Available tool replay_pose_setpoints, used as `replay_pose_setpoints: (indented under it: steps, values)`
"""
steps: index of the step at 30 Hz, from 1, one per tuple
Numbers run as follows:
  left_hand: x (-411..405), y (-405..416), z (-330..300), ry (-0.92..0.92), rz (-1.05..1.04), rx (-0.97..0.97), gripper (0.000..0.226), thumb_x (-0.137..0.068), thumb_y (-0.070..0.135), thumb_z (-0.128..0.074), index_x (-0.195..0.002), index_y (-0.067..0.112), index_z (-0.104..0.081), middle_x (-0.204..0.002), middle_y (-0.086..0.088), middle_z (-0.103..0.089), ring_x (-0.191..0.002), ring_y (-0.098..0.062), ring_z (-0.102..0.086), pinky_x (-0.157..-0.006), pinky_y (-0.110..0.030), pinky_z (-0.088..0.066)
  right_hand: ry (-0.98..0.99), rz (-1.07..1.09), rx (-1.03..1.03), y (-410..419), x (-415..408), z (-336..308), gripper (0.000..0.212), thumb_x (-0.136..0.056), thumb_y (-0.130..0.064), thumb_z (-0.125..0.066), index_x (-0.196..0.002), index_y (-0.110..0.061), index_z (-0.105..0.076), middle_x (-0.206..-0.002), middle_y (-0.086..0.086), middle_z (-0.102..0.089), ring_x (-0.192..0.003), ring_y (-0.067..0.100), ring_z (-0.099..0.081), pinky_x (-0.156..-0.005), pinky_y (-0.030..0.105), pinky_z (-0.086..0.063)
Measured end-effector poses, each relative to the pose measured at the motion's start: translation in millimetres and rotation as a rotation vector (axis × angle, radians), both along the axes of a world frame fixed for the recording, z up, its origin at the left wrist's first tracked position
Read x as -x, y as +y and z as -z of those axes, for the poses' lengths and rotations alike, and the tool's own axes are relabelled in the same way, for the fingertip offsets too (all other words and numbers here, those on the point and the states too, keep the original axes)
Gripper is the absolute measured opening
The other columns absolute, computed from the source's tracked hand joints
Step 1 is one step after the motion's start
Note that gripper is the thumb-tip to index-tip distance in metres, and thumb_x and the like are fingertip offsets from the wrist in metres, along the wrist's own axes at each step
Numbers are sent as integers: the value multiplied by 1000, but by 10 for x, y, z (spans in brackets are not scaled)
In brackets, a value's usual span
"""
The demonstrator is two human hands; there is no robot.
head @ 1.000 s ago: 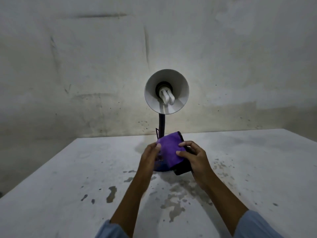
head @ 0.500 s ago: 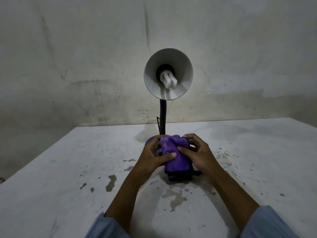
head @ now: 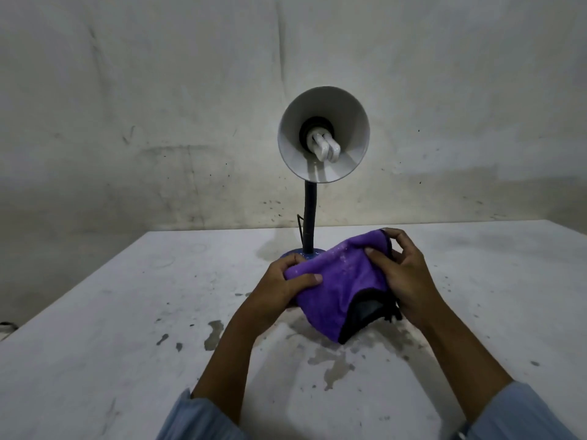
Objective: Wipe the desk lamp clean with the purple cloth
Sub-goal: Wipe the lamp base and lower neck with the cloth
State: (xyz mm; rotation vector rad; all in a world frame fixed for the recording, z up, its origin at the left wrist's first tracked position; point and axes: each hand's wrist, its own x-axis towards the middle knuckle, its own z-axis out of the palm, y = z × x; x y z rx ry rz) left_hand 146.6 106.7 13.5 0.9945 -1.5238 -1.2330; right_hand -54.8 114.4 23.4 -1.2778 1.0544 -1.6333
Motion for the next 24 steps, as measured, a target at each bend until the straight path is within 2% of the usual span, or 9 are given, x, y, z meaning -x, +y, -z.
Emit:
replay_pose_setpoints:
  steps: [3, 8, 10, 12, 14, 16, 19, 21, 24]
  values:
    - [27, -26, 7, 23, -118, -74, 30, -79, 24, -70, -102, 19, -52, -114, -7, -54, -95, -25, -62, -64, -30, -57, 241, 254, 83, -23, -65, 54, 22, -80, -19, -72, -94, -28, -57, -91, -8, -66, -83, 6, -62, -68, 13, -46]
    - [104, -25, 31, -5, -245, -82, 34, -84, 25, -64, -112, 12, -51, -116, -12, -57, -100, -26, -61, -70, -33, -58, 477, 539, 217, 54, -317, 207, 25, -82, -18, -70, -94, -23, -48, -80, -12, -55, -72, 5, -55, -61, 5, -37]
    - [173, -10, 30, -18, -273, -40, 31, -85, 26, -63, -110, 11, -52, -113, -12, -58, -98, -25, -61, -70, -31, -58, 590, 541, 340, 132, -460, 259, 23, -81, -15, -70, -92, -19, -50, -76, -11, -55, -69, 8, -58, -60, 6, -39]
    - [232, 10, 12, 22, -303, -43, 31, -87, 32, -59, -109, 11, -53, -109, -13, -60, -96, -25, -61, -72, -33, -58, 684, 467, 436, 199, -584, 305, 25, -79, -21, -70, -99, -12, -59, -86, -1, -65, -79, 12, -61, -71, 14, -46]
    - [258, 50, -27, 229, -267, -142, 37, -87, 41, -55, -109, 12, -57, -105, -13, -64, -95, -27, -63, -74, -33, -58, 763, 357, 468, 242, -659, 343, 42, -74, -29, -70, -111, -9, -61, -105, 5, -67, -95, 12, -58, -85, 20, -46]
    - [244, 65, -27, 376, -234, -177, 49, -77, 47, -62, -112, 13, -56, -106, -12, -65, -97, -27, -63, -77, -35, -57, 856, 254, 510, 252, -669, 360, 52, -71, -32, -72, -117, -10, -60, -117, 4, -64, -110, 15, -55, -97, 31, -46]
    - [187, 37, 18, 380, -260, -133, 66, -65, 32, -73, -123, 15, -48, -118, -13, -60, -103, -30, -62, -83, -40, -56, 981, 216, 617, 223, -606, 389, 51, -71, -30, -73, -118, -13, -62, -126, 2, -61, -126, 17, -48, -106, 45, -39]
    - [174, 14, 28, 490, -226, -165, 53, -75, 21, -69, -124, 14, -49, -120, -14, -58, -106, -32, -60, -84, -43, -55, 1039, 252, 637, 179, -572, 397, 52, -70, -31, -74, -117, -15, -62, -132, 4, -56, -129, 20, -44, -107, 48, -36]
    - [201, 14, 25, 579, -140, -225, 35, -84, 15, -60, -118, 10, -55, -120, -17, -58, -105, -34, -60, -75, -39, -58, 1098, 298, 572, 119, -543, 400, 54, -69, -31, -75, -118, -16, -59, -142, 10, -45, -133, 32, -37, -106, 47, -34]
